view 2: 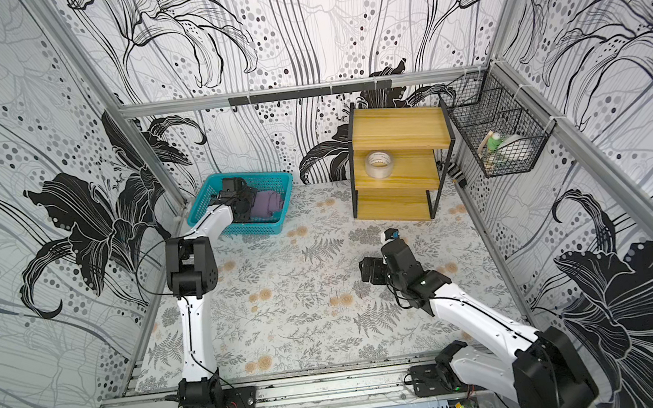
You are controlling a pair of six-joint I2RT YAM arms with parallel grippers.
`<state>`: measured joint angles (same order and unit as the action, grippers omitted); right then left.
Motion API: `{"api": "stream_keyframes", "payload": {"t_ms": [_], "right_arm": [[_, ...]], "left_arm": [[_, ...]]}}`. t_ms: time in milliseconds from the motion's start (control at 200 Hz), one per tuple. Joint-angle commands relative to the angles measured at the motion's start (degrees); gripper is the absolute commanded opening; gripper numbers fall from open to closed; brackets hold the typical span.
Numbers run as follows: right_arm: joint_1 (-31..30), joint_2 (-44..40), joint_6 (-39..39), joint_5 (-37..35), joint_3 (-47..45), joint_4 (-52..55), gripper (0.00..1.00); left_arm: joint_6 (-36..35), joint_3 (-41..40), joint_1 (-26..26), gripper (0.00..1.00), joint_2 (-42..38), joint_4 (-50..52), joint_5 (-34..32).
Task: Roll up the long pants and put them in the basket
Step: Place the long pant in the bin, then reset both arms
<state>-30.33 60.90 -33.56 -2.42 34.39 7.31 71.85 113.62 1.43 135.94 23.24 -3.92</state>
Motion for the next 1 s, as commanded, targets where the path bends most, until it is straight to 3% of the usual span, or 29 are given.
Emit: {"api": "stream_keyframes", "payload": {"t_ms": [0,210,420,516,651,746,801,891,996], "right_arm": [[0.10,-2.28,0.17,-1.15,0.31,0.69,0.90],[0.10,-5.09,0.01,-0.43,-0.63,-0.25,0.90],[0.12,-5.91,2.96,-3.99,-1.59,-1.85,0.89],[0.12,-9.28,3.88,-12.65,-4.77,-5.54,0.89],[0.10,-15.98,8.73,-35.85,-12.19,-17.62,0.92],[1.11,-15.53,15.26,-44.77,-15.82,-26.83,0.93],[3.62,-12.67,19.65,-43.89,-15.87,-29.58,0.93],[9.36,-5.93,23.71,-36.77,-14.54,-31.04,0.94],[13.57,2.15,29.42,-33.49,-16.91,-42.81,0.95]], "left_arm": [[1.99,-5.17,-0.73,0.98,-9.21,1.31,-6.00],[3.89,-6.75,-1.39,0.98,-16.21,9.71,-11.41],[-3.57,-13.27,-1.43,0.97,-27.69,7.24,-16.52],[-9.90,-25.90,-1.35,0.98,-37.78,0.20,-21.34],[-17.41,-49.51,-1.43,0.98,-51.94,-14.06,-27.41],[-28.38,-60.98,-1.43,0.98,-56.59,-21.59,-27.57],[-31.39,-63.53,-1.43,0.97,-57.63,-21.29,-27.45],[-33.85,-65.78,-1.43,0.97,-57.97,-18.71,-29.42],[-38.44,-73.59,-1.36,0.97,-58.89,-26.39,-30.59]]}}
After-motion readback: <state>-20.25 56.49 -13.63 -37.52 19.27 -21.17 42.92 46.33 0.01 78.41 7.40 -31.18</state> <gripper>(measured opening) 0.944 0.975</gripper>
